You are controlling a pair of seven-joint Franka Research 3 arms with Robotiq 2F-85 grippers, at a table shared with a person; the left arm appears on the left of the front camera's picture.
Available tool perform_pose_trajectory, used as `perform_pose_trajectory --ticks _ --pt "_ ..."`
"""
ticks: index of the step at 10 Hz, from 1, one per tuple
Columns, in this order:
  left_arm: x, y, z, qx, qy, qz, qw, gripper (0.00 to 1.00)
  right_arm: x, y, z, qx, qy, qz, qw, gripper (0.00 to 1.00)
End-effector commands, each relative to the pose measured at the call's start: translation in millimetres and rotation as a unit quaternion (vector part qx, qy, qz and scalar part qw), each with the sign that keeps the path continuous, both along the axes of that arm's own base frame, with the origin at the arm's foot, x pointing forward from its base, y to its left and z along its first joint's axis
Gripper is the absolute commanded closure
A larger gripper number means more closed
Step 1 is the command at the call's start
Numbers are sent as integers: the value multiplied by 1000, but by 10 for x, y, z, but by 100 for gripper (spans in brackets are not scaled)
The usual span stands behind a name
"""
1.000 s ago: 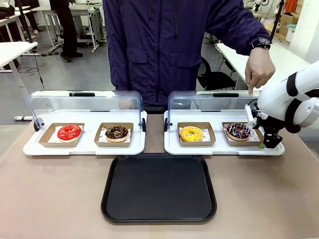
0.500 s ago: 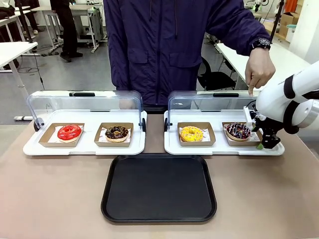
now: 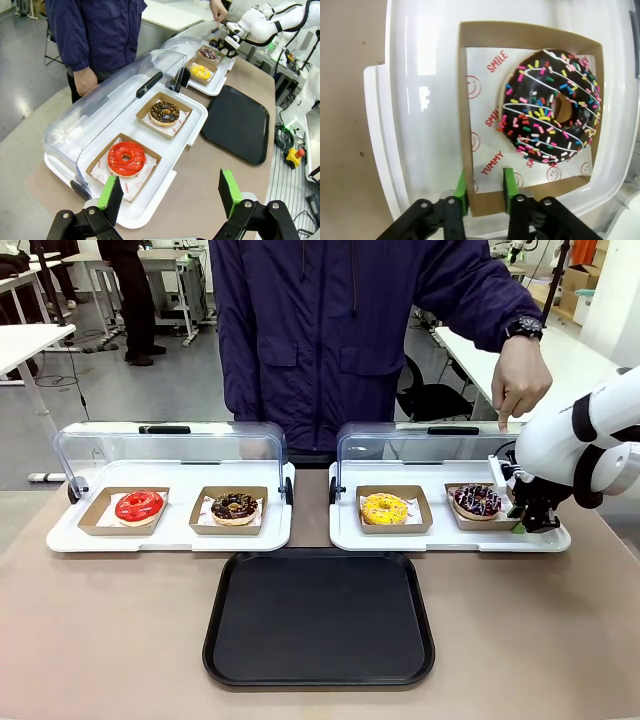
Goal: Move the fourth donut from the left to the tray.
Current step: Pick up the Paper togo box containing the Donut indicated by the person and place it on the Handle tray.
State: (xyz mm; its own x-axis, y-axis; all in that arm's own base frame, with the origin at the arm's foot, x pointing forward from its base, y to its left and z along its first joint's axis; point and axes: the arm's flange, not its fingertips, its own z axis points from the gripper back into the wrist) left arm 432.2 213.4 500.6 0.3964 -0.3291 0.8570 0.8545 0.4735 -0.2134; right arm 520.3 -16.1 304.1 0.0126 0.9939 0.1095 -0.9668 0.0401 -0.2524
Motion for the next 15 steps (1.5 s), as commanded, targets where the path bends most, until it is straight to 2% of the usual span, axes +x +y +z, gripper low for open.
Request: perform_pose_trajectory --ticks 1,7,8,11,15 --pt "-13 3 10 3 2 -5 1000 0 48 33 49 -5 13 -5 1000 100" --pt "-13 3 10 3 2 -5 1000 0 46 55 71 3 25 14 1000 100" --pt "-13 3 10 3 2 -5 1000 0 6 31 10 -6 10 14 1000 100" --pt "-13 3 10 3 2 -5 1000 0 19 36 21 -4 14 16 1000 98" --pt "-13 3 10 3 2 -5 1000 0 -238 66 449 9 -15 -23 1000 98"
